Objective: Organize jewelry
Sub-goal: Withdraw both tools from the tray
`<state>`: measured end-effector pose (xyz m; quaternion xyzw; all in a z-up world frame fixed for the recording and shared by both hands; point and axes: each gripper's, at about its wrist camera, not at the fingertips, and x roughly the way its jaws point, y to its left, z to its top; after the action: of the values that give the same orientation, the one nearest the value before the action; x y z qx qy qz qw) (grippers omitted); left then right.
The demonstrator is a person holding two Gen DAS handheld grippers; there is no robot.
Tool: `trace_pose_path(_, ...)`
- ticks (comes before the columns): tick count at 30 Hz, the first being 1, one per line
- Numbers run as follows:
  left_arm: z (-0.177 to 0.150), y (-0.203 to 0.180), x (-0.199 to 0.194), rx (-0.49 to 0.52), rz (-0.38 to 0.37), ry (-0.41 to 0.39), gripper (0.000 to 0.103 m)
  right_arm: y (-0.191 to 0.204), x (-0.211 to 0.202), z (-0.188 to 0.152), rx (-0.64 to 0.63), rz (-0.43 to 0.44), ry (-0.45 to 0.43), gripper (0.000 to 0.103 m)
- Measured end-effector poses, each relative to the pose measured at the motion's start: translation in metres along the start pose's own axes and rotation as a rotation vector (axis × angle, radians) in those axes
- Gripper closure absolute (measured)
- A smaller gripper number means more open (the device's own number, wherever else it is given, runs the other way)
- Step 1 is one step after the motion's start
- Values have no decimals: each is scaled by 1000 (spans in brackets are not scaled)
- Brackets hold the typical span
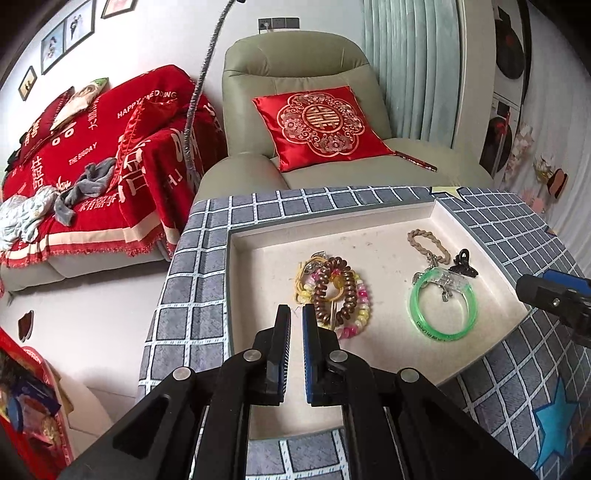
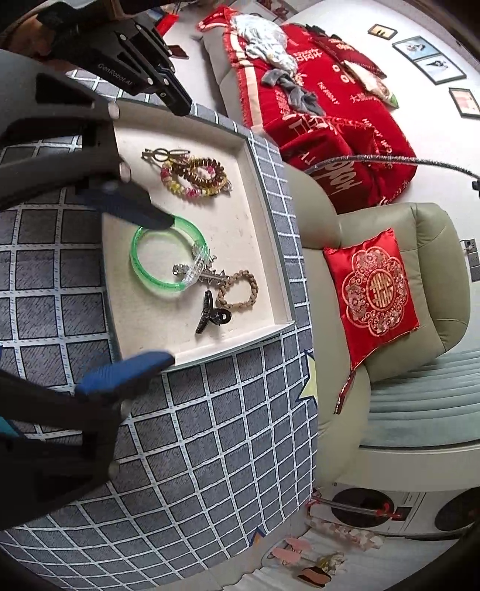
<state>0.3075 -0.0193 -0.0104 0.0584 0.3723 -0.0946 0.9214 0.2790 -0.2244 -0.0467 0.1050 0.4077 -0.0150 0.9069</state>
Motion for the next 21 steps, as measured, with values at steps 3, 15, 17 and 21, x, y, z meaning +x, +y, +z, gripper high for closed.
trace_pose_path(3,-6,2,-4,-18,42,-14,0,1,-4,-4,-6,-1,-8,28)
trace_pose_path(15,-55,-7,28,-43,94,-72,0,-1,-22,-26,-30,-3,-110,0)
trace_pose_path(17,-63,-9,32,-54,99,-77,0,1,-28,-30,-44,-5,-149,0)
trace_pose_path(21,-77,-13,37,-70,112,-86,0,6,-34,-36,-58,3,-182,0)
